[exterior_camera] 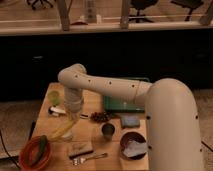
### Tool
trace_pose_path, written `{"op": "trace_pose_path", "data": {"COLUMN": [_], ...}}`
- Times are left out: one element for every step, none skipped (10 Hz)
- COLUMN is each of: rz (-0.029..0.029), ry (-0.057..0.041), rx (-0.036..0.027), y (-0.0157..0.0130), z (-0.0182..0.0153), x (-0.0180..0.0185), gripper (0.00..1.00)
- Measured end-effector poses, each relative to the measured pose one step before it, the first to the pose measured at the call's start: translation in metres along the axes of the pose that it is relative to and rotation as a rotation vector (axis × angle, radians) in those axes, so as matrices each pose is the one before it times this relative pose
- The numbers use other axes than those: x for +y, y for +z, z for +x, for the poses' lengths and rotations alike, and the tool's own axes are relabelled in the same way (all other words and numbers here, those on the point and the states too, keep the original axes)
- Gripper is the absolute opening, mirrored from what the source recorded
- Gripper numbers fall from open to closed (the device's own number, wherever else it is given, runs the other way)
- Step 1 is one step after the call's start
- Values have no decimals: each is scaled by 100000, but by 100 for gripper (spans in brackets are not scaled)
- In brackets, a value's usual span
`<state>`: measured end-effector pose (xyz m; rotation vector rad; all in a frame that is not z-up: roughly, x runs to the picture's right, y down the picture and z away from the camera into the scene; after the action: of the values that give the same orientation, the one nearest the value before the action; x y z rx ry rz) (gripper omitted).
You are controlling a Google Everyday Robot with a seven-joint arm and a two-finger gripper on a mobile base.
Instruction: Place banana in paper cup
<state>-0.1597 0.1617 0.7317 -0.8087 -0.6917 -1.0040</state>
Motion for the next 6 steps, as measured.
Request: {"op": "trace_pose_path", "data": {"rz": [12,6,-18,73,14,120], "ry": [201,117,185,194,434,665], "rx": [31,-84,-77,-29,-30,-96], "y": [91,83,117,90,33,34], "z": [100,63,99,97,190,283], "x": [-160,-159,-144,-114,55,88], "gripper": [45,54,64,74,79,80]}}
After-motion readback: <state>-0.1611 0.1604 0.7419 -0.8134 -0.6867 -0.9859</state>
